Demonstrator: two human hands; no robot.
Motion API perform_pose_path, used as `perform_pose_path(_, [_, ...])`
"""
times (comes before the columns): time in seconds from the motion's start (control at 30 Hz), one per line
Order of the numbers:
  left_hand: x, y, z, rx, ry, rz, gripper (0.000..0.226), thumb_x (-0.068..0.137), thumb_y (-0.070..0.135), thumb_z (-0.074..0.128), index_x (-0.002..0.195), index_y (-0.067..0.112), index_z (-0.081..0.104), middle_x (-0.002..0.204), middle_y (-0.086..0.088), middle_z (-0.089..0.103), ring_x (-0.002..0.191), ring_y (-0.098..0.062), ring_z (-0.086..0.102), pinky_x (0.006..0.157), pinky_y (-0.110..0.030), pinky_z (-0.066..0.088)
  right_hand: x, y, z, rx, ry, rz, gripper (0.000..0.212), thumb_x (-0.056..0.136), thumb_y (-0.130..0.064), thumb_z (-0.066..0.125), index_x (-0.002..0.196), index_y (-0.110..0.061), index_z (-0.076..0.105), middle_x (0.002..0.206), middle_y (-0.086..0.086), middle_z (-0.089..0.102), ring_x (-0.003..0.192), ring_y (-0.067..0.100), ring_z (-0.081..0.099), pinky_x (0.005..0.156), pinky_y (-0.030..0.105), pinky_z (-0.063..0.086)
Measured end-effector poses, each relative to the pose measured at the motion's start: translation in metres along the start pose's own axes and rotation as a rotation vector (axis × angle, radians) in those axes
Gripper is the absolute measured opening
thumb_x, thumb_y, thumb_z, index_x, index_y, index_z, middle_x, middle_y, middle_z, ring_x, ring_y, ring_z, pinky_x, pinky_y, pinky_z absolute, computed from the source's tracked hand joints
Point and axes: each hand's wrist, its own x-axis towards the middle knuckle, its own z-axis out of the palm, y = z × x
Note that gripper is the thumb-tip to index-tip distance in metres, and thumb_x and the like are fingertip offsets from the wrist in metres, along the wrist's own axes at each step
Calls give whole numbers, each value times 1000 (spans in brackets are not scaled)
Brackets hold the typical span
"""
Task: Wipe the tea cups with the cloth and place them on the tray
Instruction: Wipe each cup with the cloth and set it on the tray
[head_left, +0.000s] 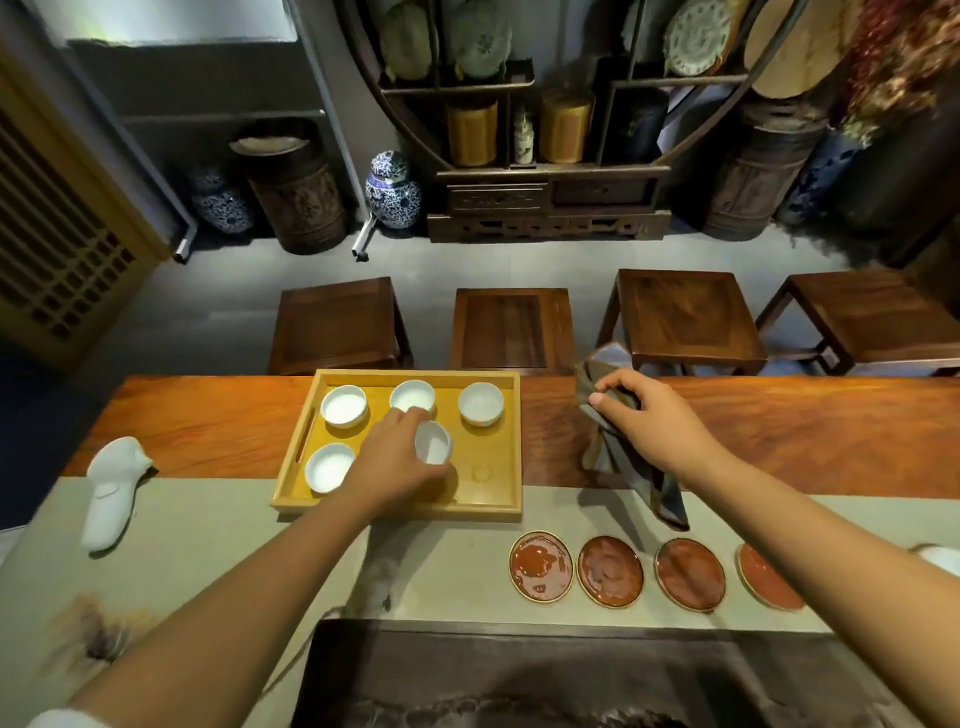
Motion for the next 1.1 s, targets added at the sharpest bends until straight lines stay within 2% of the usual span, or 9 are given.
perform_pose_path(0.1, [4, -14, 2, 93, -53, 22, 78, 59, 46, 76, 128, 25, 44, 125, -5, 49, 109, -23, 48, 85, -33, 44, 2, 1, 0, 1, 3, 4, 8, 89, -28, 57, 82, -31, 57, 83, -14, 60, 80, 1, 55, 62, 18, 37])
perform_pose_path(0.2, [6, -22, 6, 116, -68, 24, 79, 62, 44, 77, 131, 25, 44, 127, -5, 48, 111, -22, 45, 89, -33, 43, 4, 2, 1, 3, -2, 15, 7, 89, -28, 57, 82, -30, 58, 84, -13, 61, 81, 3, 56, 62, 19, 38])
perform_pose_path(0.37, [7, -29, 9, 170, -96, 2, 76, 66, 42, 77, 132, 24, 44, 126, -4, 48, 113, -22, 43, 92, -34, 43, 4, 6, 3, 24, -18, 32, 8, 90, -27, 55, 90, -23, 62, 88, -8, 63, 85, 6, 58, 69, 21, 43])
perform_pose_path(0.6, [7, -33, 10, 199, -110, -24, 79, 66, 43, 77, 134, 24, 42, 129, -4, 47, 116, -22, 43, 94, -36, 43, 2, 9, 4, 30, -20, 25, 6, 90, -26, 55, 86, -28, 59, 86, -12, 62, 83, 2, 56, 64, 18, 39])
perform_pose_path(0.7, [7, -33, 9, 225, -118, -22, 81, 65, 46, 77, 135, 25, 40, 129, -4, 47, 116, -22, 43, 93, -36, 44, 1, 10, 3, 28, -20, 23, 5, 90, -26, 56, 88, -25, 61, 88, -8, 63, 84, 3, 56, 66, 19, 40])
perform_pose_path(0.87, [4, -25, 6, 256, -82, -9, 91, 62, 54, 76, 138, 28, 33, 133, -5, 47, 118, -24, 45, 95, -39, 44, 1, 12, 1, 21, -10, 21, 7, 90, -27, 56, 90, -23, 62, 88, -8, 63, 84, 7, 57, 67, 19, 42])
perform_pose_path(1.1, [2, 3, 3, 250, -21, 46, 83, 66, 55, 73, 135, 24, 38, 133, -6, 49, 116, -24, 48, 92, -37, 44, -7, 15, -12, 49, 23, 31, 9, 89, -27, 57, 93, -21, 63, 84, -14, 61, 83, 3, 56, 65, 18, 40])
